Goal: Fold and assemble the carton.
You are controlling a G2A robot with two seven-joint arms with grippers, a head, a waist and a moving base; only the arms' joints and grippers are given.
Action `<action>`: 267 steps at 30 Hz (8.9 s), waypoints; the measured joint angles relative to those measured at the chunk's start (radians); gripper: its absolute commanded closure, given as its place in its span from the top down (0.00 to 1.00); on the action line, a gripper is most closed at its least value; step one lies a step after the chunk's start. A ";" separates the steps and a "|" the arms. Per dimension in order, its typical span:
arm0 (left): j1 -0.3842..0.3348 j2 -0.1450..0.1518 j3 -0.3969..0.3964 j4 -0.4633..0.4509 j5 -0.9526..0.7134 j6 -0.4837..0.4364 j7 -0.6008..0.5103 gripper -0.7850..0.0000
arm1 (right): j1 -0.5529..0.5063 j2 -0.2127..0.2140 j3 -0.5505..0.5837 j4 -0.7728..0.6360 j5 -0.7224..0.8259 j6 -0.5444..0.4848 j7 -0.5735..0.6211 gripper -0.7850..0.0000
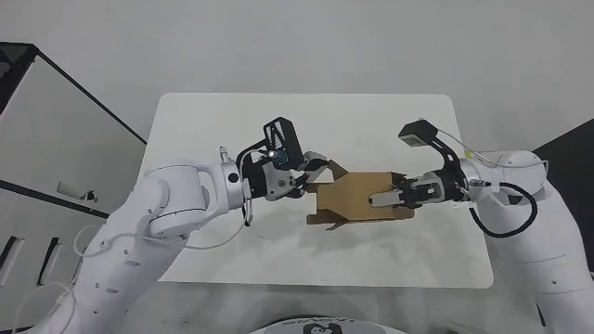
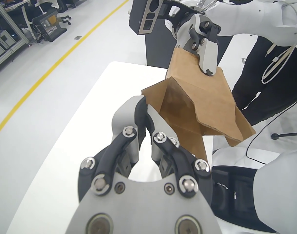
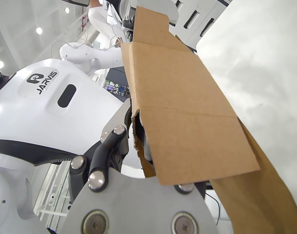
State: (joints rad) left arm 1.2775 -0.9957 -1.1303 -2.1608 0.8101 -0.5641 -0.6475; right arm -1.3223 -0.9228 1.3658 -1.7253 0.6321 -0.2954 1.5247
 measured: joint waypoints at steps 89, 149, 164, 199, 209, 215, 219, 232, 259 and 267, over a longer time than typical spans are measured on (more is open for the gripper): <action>0.171 0.031 -0.155 -0.084 0.007 0.041 -0.055 0.00 | 0.000 0.075 0.054 -0.002 0.076 -0.034 -0.034 0.00; 0.196 0.045 -0.243 -0.053 -0.326 -0.079 0.095 0.00 | 0.199 -0.088 -0.215 0.222 0.454 0.011 0.011 0.00; 0.119 0.034 -0.135 -0.025 -0.322 -0.079 0.101 0.00 | 0.198 -0.094 -0.220 0.222 0.423 0.011 0.011 0.00; 0.071 0.031 -0.063 -0.021 -0.300 -0.075 0.061 0.00 | 0.203 -0.086 -0.236 0.178 0.398 0.011 0.011 0.00; 0.101 0.039 -0.130 -0.026 -0.305 -0.083 0.087 0.00 | 0.169 -0.082 -0.181 0.163 0.395 0.011 0.011 0.00; 0.114 0.042 -0.149 -0.030 -0.307 -0.088 0.084 0.00 | 0.157 -0.082 -0.164 0.152 0.386 0.011 0.011 0.00; 0.116 0.043 -0.138 -0.040 -0.319 -0.099 0.076 0.00 | 0.153 -0.081 -0.168 0.150 0.381 0.011 0.011 0.00; 0.075 0.035 -0.057 -0.033 -0.315 -0.095 0.063 0.00 | 0.171 -0.082 -0.205 0.150 0.391 0.011 0.011 0.00; 0.069 0.035 -0.050 -0.037 -0.282 -0.067 0.073 0.00 | 0.147 -0.074 -0.192 0.158 0.400 0.011 0.011 0.00; 0.087 0.040 -0.084 -0.042 -0.288 -0.067 0.078 0.00 | 0.128 -0.068 -0.161 0.155 0.396 0.011 0.011 0.00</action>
State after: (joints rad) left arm 1.3642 -0.9556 -1.2143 -2.2027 0.5222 -0.6312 -0.5695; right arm -1.1944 -0.9909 1.2047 -1.5704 1.0277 -0.2843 1.5359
